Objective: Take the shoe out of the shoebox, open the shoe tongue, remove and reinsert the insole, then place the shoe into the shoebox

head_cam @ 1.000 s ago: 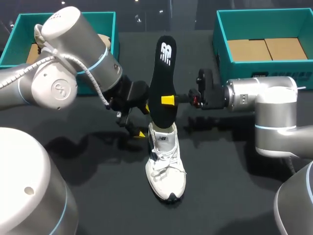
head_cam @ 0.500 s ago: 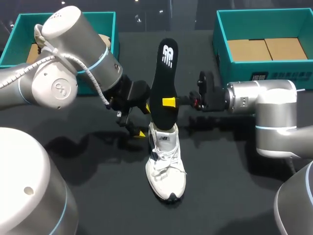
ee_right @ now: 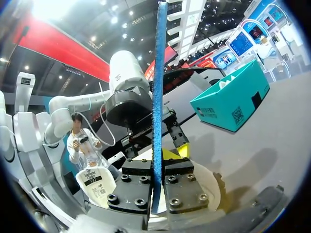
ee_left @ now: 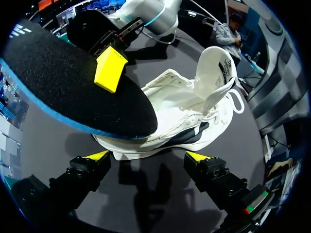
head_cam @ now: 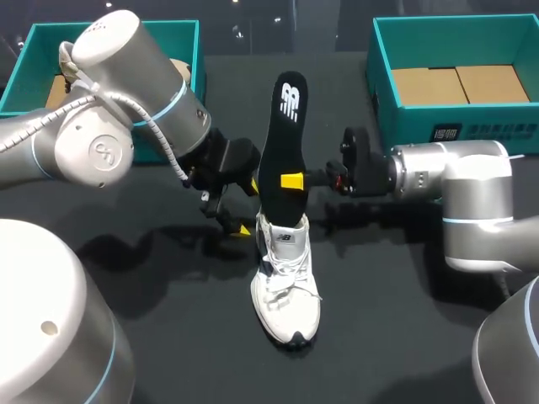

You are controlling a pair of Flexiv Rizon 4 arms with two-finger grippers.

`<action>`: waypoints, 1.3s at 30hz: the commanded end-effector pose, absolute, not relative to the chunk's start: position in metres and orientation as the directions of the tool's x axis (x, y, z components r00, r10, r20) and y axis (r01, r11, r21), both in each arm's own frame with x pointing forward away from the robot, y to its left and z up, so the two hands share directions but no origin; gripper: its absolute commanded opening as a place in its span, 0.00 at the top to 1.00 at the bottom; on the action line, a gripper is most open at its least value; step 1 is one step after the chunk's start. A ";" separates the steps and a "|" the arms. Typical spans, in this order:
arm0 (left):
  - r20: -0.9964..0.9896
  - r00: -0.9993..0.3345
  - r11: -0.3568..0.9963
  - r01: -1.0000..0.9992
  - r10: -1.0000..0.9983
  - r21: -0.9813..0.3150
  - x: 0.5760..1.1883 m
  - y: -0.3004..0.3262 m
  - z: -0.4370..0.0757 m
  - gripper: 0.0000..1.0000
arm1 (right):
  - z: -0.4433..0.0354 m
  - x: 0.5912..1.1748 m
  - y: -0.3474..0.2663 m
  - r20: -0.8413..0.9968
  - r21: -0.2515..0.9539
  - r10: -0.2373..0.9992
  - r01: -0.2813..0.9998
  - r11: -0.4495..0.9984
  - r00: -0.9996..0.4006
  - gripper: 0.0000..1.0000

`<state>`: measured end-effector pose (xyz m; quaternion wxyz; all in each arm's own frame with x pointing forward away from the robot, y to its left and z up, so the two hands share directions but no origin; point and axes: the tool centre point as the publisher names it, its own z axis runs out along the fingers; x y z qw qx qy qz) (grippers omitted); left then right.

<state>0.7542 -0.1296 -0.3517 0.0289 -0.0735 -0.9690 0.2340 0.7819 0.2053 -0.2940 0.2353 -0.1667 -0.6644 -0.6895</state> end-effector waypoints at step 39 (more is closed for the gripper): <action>0.020 -0.988 0.881 0.129 0.155 -0.456 0.754 -0.130 -0.352 0.00 | -0.326 0.754 0.212 0.604 0.797 -0.105 0.601 0.059 -0.790 1.00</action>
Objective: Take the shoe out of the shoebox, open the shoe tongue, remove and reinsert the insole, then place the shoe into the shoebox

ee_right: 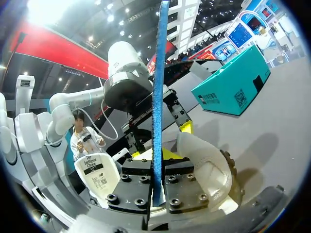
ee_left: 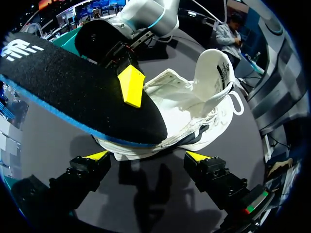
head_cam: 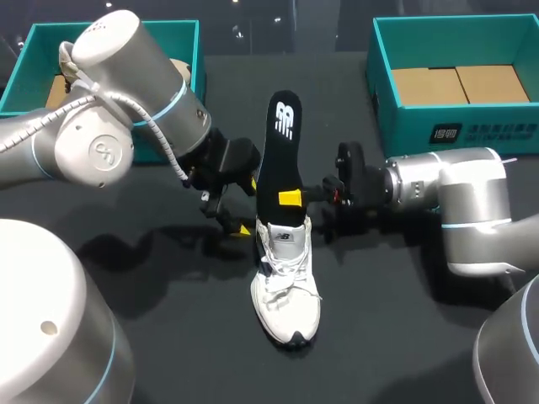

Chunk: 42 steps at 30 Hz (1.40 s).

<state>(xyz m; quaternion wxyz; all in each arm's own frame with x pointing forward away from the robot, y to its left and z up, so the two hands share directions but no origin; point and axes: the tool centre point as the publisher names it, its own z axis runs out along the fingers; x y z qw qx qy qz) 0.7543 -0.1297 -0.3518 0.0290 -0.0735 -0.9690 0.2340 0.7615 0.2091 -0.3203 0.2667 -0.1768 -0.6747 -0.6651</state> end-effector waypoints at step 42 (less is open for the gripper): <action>0.020 -0.988 0.881 0.129 0.155 -0.456 0.754 -0.130 -0.352 0.00 | -0.329 0.734 0.217 0.618 0.781 -0.008 0.613 0.116 -0.786 0.84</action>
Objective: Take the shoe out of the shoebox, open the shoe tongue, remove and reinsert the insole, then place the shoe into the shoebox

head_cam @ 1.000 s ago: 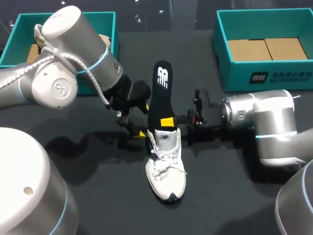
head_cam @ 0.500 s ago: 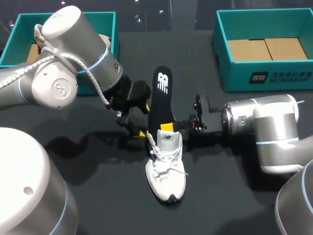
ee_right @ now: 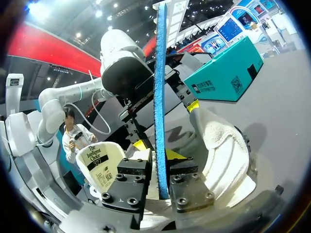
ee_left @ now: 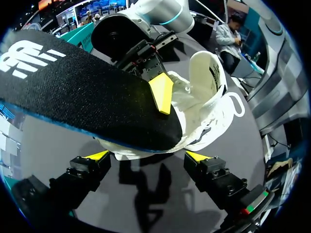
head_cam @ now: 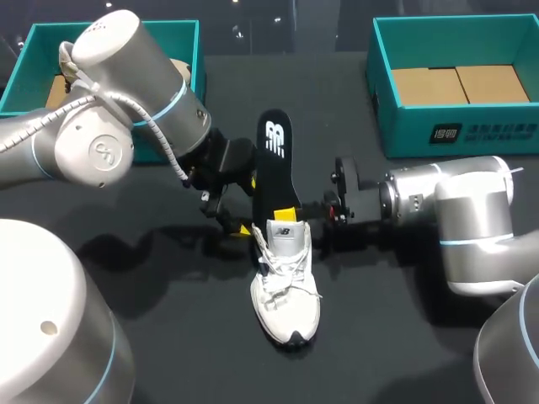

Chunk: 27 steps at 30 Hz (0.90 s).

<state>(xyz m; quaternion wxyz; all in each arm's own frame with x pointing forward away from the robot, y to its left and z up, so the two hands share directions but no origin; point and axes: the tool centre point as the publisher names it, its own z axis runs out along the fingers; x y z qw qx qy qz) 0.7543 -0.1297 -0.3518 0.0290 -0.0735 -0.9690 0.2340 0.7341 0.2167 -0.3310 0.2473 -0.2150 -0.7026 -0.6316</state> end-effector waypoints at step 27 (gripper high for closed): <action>0.020 -0.988 0.881 0.129 0.155 -0.456 0.754 -0.130 -0.352 0.00 | -0.307 0.754 0.219 0.559 0.820 -0.018 0.550 0.160 -0.829 0.70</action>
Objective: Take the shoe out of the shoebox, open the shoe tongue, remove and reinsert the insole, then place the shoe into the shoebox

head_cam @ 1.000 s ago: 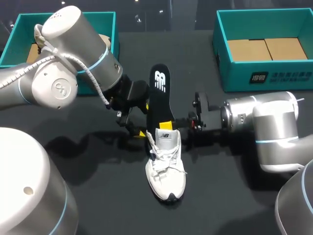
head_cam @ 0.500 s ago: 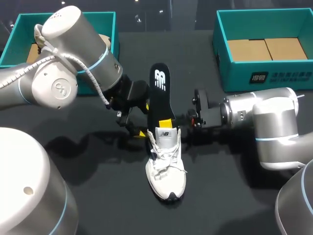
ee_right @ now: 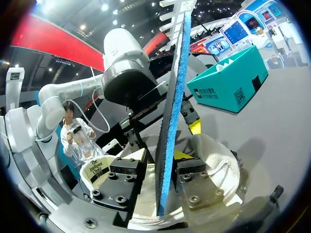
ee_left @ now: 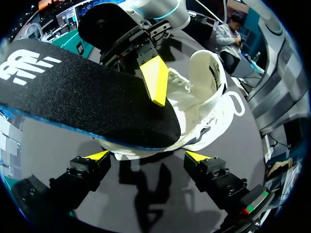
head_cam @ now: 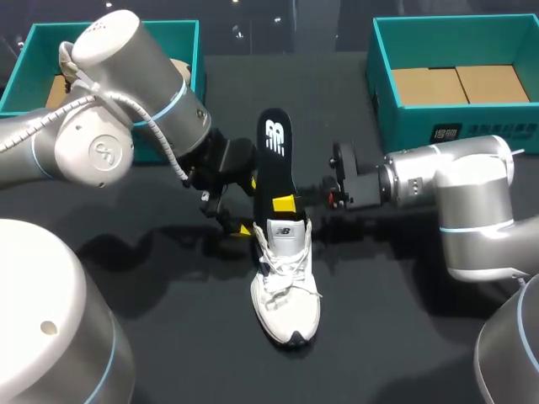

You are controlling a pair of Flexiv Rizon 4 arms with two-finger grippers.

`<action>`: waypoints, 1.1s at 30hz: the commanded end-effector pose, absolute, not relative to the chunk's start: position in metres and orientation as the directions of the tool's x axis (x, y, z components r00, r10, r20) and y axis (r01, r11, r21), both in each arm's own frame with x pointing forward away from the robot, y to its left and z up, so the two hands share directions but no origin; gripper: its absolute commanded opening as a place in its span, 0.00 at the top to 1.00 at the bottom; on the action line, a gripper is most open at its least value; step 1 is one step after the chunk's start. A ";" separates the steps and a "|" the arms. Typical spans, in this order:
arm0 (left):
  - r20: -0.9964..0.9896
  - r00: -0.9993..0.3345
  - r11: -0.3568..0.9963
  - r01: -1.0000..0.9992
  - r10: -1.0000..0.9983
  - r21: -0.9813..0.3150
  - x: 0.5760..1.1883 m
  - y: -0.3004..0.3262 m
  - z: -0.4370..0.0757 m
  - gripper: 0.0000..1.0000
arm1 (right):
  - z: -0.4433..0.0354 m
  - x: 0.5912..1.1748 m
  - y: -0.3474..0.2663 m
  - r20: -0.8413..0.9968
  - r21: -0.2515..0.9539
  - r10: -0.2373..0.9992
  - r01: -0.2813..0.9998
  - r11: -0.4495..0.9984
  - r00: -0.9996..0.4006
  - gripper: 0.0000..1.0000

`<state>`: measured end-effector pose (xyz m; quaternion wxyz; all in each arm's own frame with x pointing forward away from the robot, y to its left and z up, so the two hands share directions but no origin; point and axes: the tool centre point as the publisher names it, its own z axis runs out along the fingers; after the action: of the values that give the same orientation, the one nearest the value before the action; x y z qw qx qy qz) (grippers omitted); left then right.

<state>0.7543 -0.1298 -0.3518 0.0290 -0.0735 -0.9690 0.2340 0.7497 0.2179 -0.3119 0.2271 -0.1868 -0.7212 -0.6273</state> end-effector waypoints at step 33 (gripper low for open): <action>0.020 -0.988 0.881 0.129 0.155 -0.456 0.754 -0.130 -0.352 0.00 | -0.305 0.762 0.218 0.541 0.809 0.152 0.561 0.174 -0.827 1.00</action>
<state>0.7543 -0.1298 -0.3518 0.0290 -0.0735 -0.9690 0.2340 0.7715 0.2174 -0.3052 0.1783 -0.2318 -0.7449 -0.5997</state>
